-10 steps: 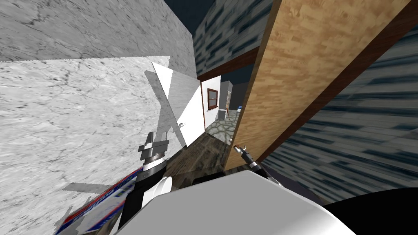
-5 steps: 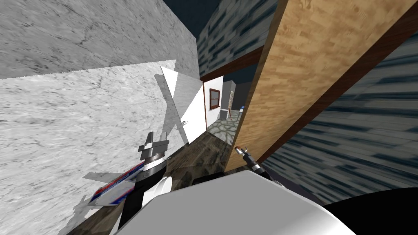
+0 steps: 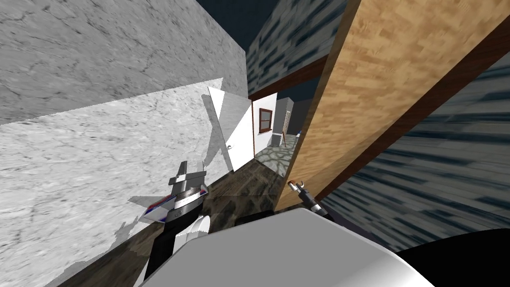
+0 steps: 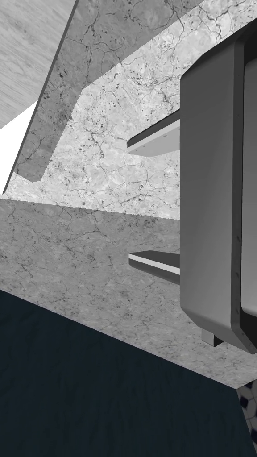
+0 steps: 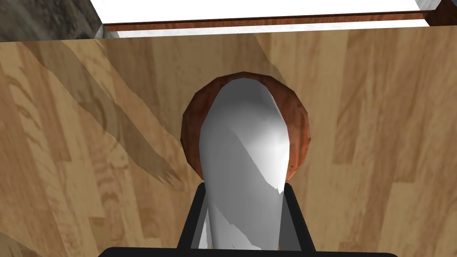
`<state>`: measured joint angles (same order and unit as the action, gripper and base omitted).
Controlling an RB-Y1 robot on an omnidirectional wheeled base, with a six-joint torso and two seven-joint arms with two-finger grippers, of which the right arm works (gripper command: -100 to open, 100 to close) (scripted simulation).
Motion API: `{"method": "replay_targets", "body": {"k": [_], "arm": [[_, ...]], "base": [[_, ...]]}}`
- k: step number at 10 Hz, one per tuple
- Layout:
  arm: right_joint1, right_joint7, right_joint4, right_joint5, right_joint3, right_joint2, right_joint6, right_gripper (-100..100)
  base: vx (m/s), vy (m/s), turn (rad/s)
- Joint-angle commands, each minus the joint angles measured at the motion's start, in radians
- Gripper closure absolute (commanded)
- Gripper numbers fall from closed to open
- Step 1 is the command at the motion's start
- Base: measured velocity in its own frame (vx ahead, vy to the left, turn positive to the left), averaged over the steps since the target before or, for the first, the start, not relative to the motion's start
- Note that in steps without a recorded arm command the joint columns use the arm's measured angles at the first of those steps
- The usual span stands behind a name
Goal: Pull the door open
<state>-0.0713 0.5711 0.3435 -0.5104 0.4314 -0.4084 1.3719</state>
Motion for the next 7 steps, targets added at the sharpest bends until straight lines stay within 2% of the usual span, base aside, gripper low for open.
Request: {"method": "replay_targets", "body": {"k": [1,2,3,4,7], "arm": [[-0.024,0.007,0.028,-0.004,0.005,0.004,0.000,100],[-0.024,0.007,0.028,-0.004,0.005,0.004,0.000,100],[-0.036,0.008,0.018,-0.013,0.017,0.000,0.024,100],[-0.036,0.008,0.018,-0.013,0.017,0.000,0.024,100],[-0.054,0.010,0.001,-0.028,0.036,-0.007,0.062,100]], "base": [[-0.128,-0.045,0.054],[-0.048,-0.019,-0.024],[-0.116,-0.030,0.197],[-0.113,-0.051,0.142],[-0.152,-0.060,0.147]]}}
